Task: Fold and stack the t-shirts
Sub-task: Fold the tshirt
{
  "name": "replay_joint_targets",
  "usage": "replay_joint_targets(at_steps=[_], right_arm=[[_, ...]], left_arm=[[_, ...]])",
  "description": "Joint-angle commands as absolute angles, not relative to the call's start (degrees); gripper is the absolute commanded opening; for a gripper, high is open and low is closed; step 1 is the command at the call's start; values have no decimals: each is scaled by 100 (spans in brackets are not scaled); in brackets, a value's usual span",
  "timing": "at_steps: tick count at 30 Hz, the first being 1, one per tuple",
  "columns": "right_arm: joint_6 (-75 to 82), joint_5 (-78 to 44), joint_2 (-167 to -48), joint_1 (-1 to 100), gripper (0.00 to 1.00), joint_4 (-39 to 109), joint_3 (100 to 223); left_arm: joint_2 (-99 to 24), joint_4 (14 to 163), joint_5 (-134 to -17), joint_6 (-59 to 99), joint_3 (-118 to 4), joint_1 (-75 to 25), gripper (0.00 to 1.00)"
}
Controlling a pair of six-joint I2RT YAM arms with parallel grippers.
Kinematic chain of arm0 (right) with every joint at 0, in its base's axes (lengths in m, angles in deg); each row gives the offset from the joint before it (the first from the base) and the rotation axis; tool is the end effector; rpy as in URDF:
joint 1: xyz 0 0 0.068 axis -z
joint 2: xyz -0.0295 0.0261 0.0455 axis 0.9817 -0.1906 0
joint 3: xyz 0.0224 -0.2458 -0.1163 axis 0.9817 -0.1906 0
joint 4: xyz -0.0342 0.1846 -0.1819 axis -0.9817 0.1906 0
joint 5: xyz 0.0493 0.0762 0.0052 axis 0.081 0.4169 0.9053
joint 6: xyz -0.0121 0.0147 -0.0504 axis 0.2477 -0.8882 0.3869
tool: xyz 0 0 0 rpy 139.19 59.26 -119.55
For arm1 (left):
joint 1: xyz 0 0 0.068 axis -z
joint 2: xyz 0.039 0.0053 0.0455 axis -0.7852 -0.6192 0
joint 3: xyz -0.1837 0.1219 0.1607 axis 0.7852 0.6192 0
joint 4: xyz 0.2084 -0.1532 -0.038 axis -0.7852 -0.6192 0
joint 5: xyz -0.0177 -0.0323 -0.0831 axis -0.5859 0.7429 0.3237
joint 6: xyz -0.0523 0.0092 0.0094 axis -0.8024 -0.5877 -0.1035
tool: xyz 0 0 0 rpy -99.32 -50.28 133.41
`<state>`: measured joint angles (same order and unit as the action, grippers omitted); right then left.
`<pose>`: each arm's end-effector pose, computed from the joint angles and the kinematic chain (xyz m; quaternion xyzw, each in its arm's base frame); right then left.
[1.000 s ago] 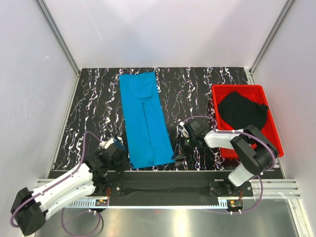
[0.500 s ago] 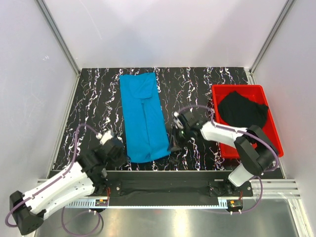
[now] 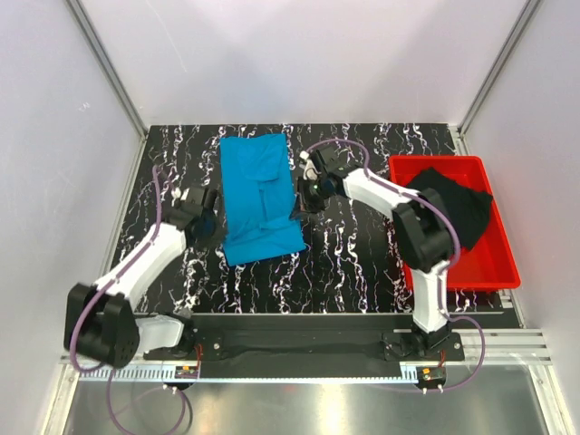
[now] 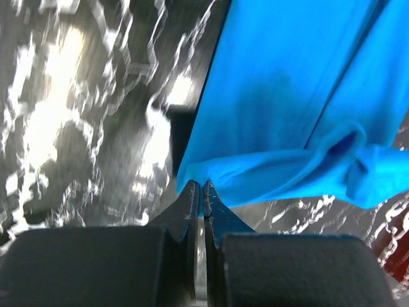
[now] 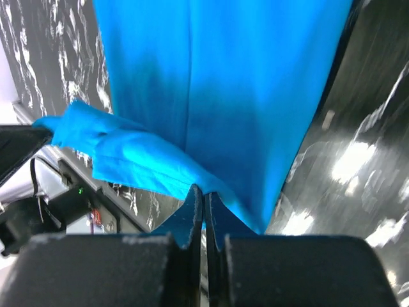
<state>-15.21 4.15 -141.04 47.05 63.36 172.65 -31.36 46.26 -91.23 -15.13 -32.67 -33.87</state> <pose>0.3582 0.2435 0.2015 -0.1224 0.9236 0.3397 0.1288 0.2178 -0.0653 0.2316 -0.2571 0.9321 -0.0786 0.2427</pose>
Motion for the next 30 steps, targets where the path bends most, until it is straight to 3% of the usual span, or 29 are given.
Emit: replay_joint_targets(at_steps=[1,9,18,30], right_arm=[[-949,737,-14819,5000,0,6694,18262],[-808,1149,-15803,5335,0,6985,19597],[-825,1422,-16507,5396,1,7143,20618],[-1054,1519,-16833,5511,2,6994,20997]], left_arm=[[-3754,5359,-8970,-641,-4142,-3600,3],[-5618,5439,-8416,-43,-5531,-3961,0],[-6427,5281,-7977,-16,-6340,-4242,0],[-6938,5315,-7458,89,-6790,-4383,0]])
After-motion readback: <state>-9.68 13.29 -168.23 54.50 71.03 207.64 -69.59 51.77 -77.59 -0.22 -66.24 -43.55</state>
